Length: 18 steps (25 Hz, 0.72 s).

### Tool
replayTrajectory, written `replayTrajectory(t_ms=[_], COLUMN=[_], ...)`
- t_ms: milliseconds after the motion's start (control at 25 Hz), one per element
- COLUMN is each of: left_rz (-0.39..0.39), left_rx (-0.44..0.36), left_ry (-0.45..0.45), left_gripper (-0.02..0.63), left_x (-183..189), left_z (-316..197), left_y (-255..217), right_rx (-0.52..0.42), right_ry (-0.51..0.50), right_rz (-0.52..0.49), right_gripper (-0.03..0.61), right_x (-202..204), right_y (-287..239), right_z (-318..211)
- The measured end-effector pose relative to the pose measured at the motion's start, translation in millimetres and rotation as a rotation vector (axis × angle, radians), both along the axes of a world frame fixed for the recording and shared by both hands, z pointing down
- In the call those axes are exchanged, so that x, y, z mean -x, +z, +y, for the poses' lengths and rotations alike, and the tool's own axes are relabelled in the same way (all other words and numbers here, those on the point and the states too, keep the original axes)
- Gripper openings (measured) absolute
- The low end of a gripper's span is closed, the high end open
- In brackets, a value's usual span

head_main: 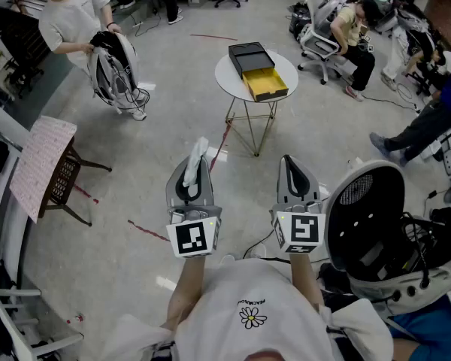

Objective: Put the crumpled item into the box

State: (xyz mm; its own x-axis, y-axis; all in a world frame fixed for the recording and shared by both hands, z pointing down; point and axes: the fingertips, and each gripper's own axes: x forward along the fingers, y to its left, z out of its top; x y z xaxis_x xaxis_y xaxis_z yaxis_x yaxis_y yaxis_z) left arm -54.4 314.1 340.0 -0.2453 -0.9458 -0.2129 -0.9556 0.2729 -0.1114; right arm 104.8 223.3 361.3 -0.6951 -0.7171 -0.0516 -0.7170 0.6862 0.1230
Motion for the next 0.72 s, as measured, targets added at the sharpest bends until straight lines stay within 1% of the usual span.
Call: replayTrajectory(t_ms=[400,720], left_rz=[0.001,0.016], left_rx=[-0.001,0.007], left_ry=[0.012,0.020], left_gripper=[0.048,0.048], left_x=[-14.7,-24.7], left_z=[-1.1,-17.5], left_y=[-1.3,1.1], right_rx=[-0.007,0.005], right_ry=[0.000,-0.013], right_rz=[0.001,-0.012], right_gripper=[-0.002,-0.002], right_x=[-14.4,-24.2], right_y=[0.4,1.4], right_z=[0.6,-11.5])
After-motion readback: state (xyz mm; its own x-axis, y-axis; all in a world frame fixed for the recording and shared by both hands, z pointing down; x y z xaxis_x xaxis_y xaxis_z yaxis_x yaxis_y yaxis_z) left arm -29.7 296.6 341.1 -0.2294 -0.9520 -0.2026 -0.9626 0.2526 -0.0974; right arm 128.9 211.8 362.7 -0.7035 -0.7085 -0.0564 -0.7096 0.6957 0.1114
